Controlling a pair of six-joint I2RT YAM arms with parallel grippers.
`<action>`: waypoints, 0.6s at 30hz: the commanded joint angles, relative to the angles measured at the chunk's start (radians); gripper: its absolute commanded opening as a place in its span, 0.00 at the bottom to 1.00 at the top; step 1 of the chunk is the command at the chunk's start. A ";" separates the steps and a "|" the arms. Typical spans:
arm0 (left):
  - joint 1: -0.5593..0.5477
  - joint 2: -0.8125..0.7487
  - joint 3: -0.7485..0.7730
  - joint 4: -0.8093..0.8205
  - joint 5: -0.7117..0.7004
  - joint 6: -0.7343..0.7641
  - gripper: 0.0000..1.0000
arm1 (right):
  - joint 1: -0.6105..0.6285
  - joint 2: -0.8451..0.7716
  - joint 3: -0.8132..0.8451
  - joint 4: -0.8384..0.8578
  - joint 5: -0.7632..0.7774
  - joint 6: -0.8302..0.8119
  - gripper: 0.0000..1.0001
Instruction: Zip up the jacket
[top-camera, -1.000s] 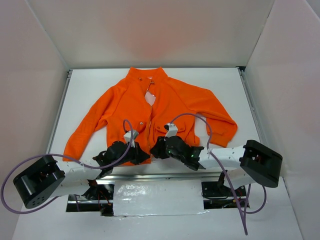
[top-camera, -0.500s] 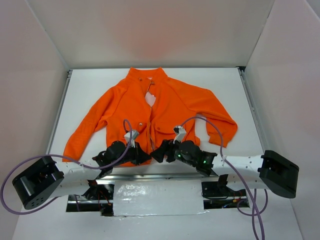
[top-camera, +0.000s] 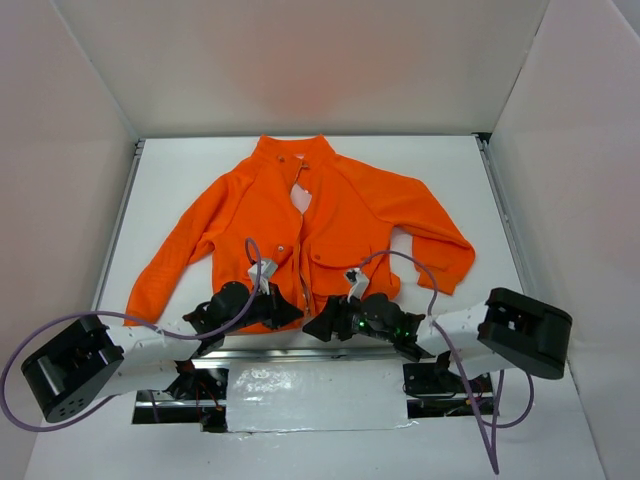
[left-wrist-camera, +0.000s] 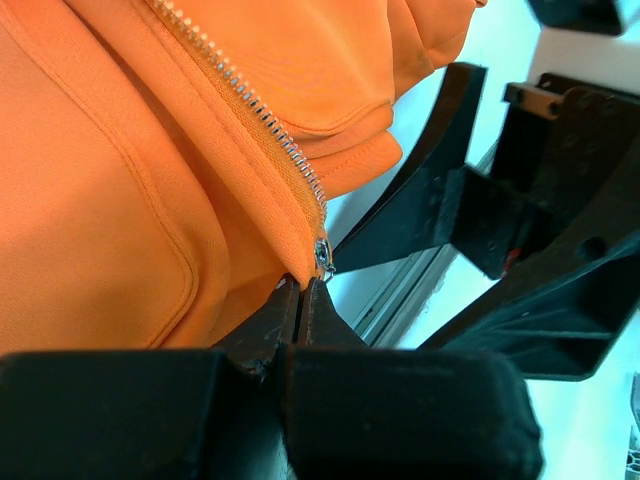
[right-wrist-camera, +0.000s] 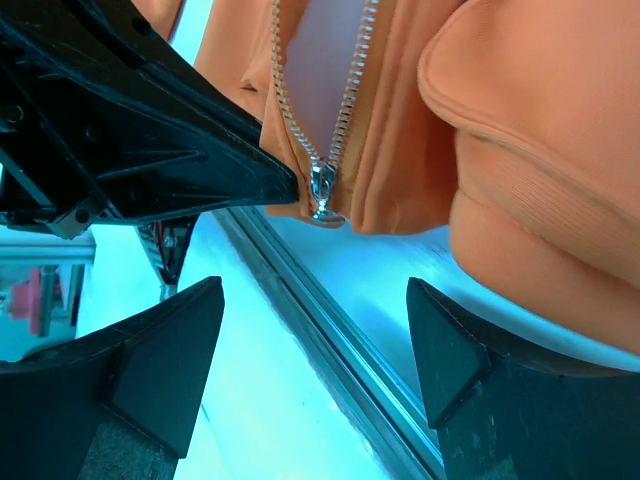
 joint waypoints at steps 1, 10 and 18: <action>-0.010 -0.008 0.037 0.064 0.052 -0.022 0.00 | 0.001 0.067 -0.010 0.227 -0.042 0.016 0.80; -0.013 -0.016 0.038 0.052 0.052 -0.022 0.00 | -0.001 0.308 -0.007 0.540 -0.078 0.041 0.80; -0.014 -0.012 0.043 0.042 0.043 -0.024 0.00 | 0.001 0.353 -0.003 0.588 -0.007 0.048 0.80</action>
